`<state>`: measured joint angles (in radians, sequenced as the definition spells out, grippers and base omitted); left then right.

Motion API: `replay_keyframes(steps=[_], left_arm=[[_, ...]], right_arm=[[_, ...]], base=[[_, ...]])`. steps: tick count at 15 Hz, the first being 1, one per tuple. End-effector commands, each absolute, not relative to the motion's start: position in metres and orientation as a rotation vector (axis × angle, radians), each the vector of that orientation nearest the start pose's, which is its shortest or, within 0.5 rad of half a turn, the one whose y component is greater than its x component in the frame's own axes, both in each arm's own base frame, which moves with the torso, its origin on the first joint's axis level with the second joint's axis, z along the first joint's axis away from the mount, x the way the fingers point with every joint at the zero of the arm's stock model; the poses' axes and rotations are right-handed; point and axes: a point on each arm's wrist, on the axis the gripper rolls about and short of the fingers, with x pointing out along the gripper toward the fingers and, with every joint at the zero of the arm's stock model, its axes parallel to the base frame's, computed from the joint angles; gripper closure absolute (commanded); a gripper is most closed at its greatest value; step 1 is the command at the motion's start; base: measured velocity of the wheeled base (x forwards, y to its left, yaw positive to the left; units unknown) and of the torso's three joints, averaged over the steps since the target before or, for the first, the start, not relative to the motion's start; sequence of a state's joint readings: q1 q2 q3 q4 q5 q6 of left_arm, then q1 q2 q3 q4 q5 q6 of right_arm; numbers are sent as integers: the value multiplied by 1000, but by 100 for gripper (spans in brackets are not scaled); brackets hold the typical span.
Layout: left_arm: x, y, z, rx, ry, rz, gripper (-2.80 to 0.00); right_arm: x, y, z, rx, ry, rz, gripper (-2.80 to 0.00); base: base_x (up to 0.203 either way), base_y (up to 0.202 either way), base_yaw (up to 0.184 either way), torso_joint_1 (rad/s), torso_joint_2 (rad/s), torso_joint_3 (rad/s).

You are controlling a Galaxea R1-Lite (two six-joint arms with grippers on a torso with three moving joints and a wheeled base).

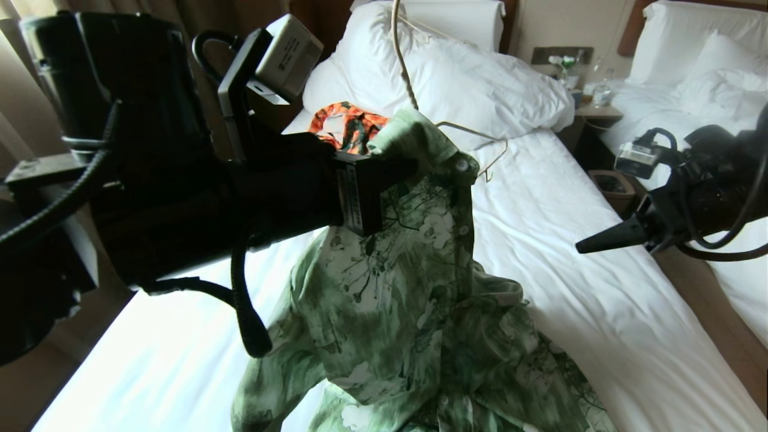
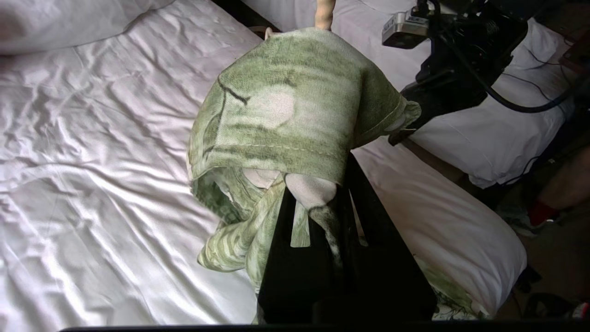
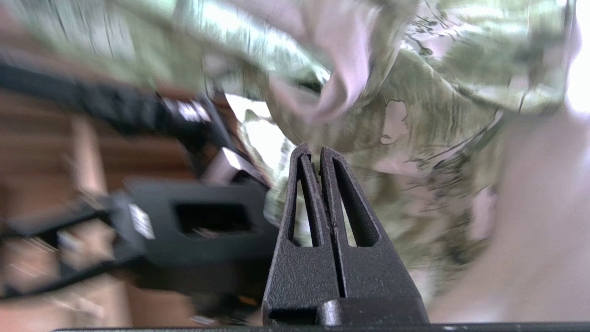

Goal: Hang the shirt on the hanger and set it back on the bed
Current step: Hook the other side of the shirt onto the hanger

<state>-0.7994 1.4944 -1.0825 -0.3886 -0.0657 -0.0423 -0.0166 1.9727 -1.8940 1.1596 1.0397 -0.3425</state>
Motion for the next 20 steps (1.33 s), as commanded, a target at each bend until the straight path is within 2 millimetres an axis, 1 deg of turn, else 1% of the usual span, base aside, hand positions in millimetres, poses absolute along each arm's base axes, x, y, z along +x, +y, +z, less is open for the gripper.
replay_keyframes(steps=[1,3,4,7,9,10,11,14,16,18,20], left_arm=[[182,-189,298,-36,30,-865,0],[180,-187,301,-41,17,-864,0],[180,-186,302,-41,16,-862,0],[180,-185,301,-41,18,-859,0],[183,-183,301,-40,20,-846,0],[184,-182,301,-40,18,-845,0],[183,-183,301,-40,20,-847,0],[182,-183,301,-40,18,-850,0],[180,-181,303,-42,14,-850,0],[180,-181,303,-43,11,-850,0],[180,-181,304,-45,7,-851,0]], right_arm=[[327,22,257,459,1037,944,0],[305,53,264,261,1082,914,0],[299,63,265,212,1093,902,0],[311,71,255,165,1084,872,0],[320,81,255,122,1003,891,0],[325,86,254,101,963,901,-280],[332,92,251,83,922,915,-280],[355,117,228,40,837,967,-280],[362,135,221,48,803,990,-280],[371,150,217,71,755,1002,-280],[378,164,208,73,735,1025,-280]], base=[[0,0,0,0,0,0],[0,0,0,0,0,0],[0,0,0,0,0,0],[0,0,0,0,0,0],[0,0,0,0,0,0],[0,0,0,0,0,0],[0,0,0,0,0,0],[0,0,0,0,0,0],[0,0,0,0,0,0],[0,0,0,0,0,0],[0,0,0,0,0,0]])
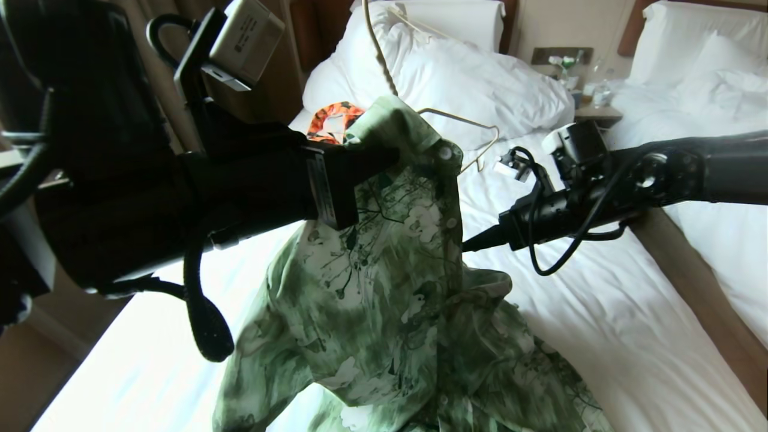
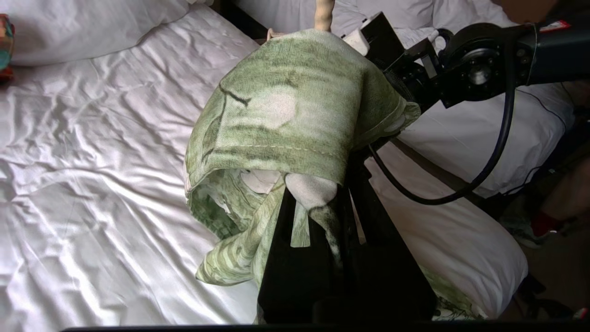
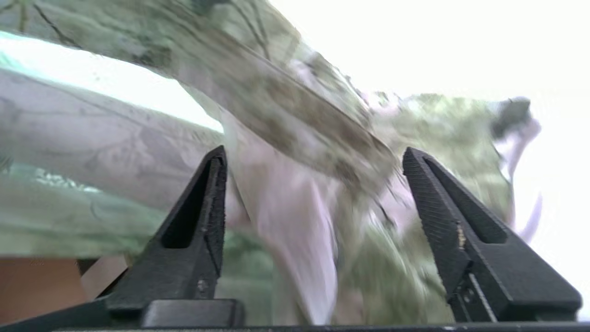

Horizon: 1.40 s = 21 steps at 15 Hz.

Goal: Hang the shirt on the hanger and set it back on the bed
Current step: Hook the other side of the shirt onto the hanger

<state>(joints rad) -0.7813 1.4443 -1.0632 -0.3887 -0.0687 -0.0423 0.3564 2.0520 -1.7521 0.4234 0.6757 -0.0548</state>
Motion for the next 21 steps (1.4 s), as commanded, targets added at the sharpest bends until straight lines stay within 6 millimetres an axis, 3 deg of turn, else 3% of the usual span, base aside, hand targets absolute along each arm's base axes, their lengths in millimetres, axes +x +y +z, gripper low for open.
replay_keyframes(steps=[1,6,14,19,20,21], left_arm=[[178,-180,305,-46,3,-852,0],[176,-177,309,-50,-9,-852,0],[172,-174,313,-57,-26,-852,0],[171,-171,315,-59,-32,-849,0],[170,-171,315,-60,-34,-849,0],[170,-171,316,-60,-35,-850,0]], right_arm=[[380,169,204,69,731,1034,-280],[392,178,180,84,771,1048,-280],[392,182,185,351,854,1153,-280],[388,188,185,364,879,1162,-280],[387,188,186,363,876,1163,0],[387,188,187,365,877,1163,0]], base=[[0,0,0,0,0,0],[0,0,0,0,0,0],[0,0,0,0,0,0],[0,0,0,0,0,0],[0,0,0,0,0,0],[0,0,0,0,0,0]])
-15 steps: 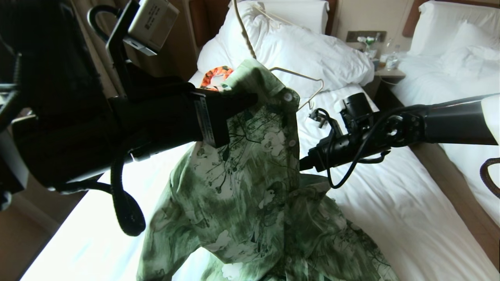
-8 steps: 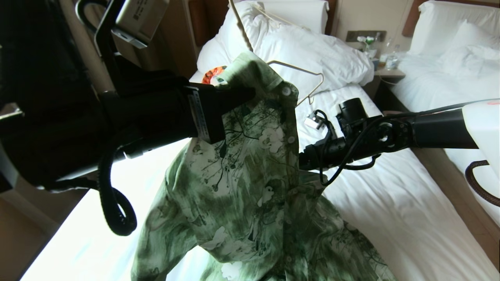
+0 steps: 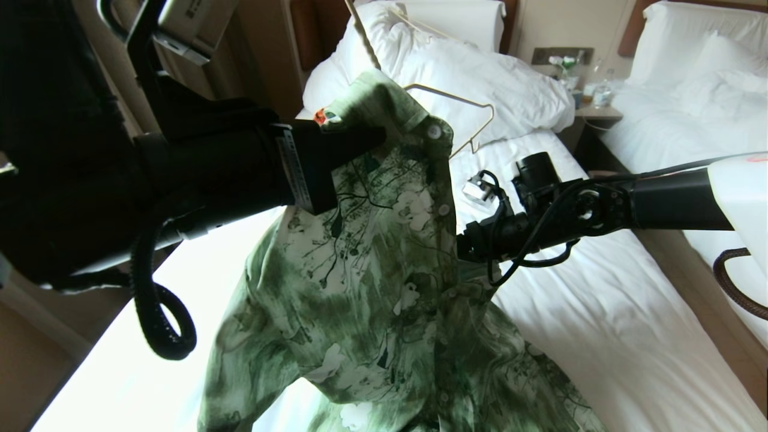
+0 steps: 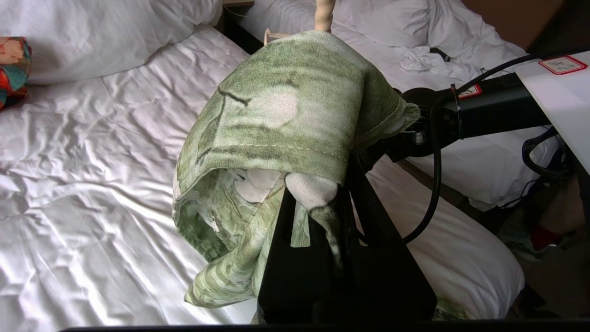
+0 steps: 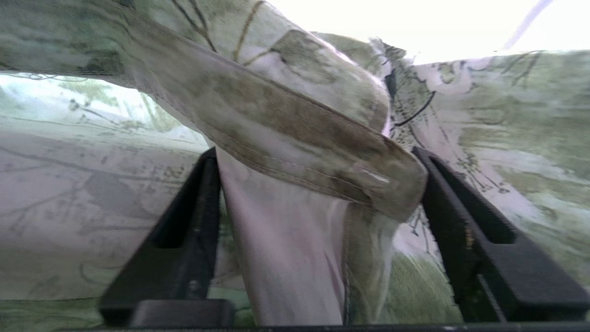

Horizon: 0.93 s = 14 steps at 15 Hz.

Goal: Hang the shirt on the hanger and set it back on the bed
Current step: Hook the other side of the shirt onto the hanger

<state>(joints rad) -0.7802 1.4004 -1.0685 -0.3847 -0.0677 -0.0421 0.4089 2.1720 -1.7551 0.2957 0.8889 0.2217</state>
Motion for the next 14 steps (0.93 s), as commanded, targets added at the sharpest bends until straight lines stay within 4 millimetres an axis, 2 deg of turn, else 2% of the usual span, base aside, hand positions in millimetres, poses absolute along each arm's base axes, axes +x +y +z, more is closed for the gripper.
replay_keyframes(steps=[1,11,14], left_arm=[[170,-170,317,-61,-38,-849,0],[169,-167,316,-63,-38,-845,0],[169,-167,310,-57,-17,-845,0]], right_arm=[[387,188,187,365,877,1163,0],[386,179,198,421,879,1125,0],[390,166,203,444,869,1087,0]], base=[[0,0,0,0,0,0],[0,0,0,0,0,0],[0,0,0,0,0,0]])
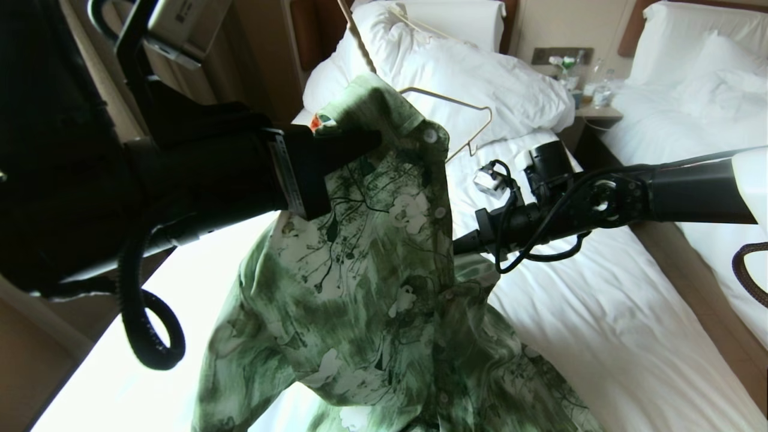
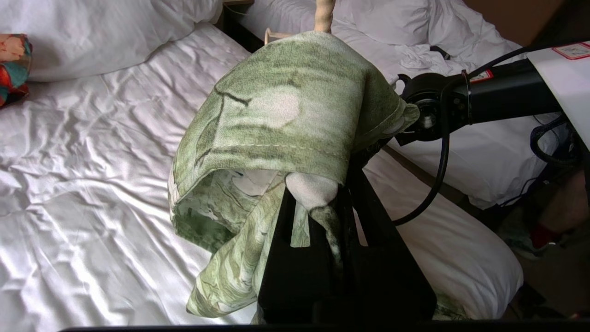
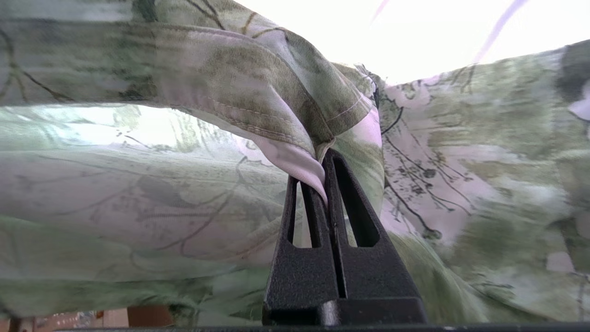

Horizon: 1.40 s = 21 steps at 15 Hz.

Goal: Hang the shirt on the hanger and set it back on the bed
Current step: Hook the other side of the shirt onto the hanger

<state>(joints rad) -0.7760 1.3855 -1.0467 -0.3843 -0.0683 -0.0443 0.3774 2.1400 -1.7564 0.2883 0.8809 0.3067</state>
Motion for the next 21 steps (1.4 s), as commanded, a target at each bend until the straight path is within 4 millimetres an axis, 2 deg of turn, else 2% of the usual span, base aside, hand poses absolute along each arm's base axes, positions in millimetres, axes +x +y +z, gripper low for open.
replay_keyframes(steps=[1,5,7,16,21], left_arm=[[169,-167,308,-60,-8,-843,0],[160,-163,292,-108,88,-855,0],[155,-161,282,-147,143,-855,0],[134,-171,259,-118,219,-903,0],[133,-173,247,-97,258,-903,0]], right_arm=[[391,157,207,461,862,1064,0],[399,125,214,494,824,997,0],[401,118,216,498,813,979,0],[398,116,231,479,756,981,0],[389,115,249,463,713,994,0]], base=[[0,0,0,0,0,0],[0,0,0,0,0,0],[0,0,0,0,0,0],[0,0,0,0,0,0],[0,0,0,0,0,0]])
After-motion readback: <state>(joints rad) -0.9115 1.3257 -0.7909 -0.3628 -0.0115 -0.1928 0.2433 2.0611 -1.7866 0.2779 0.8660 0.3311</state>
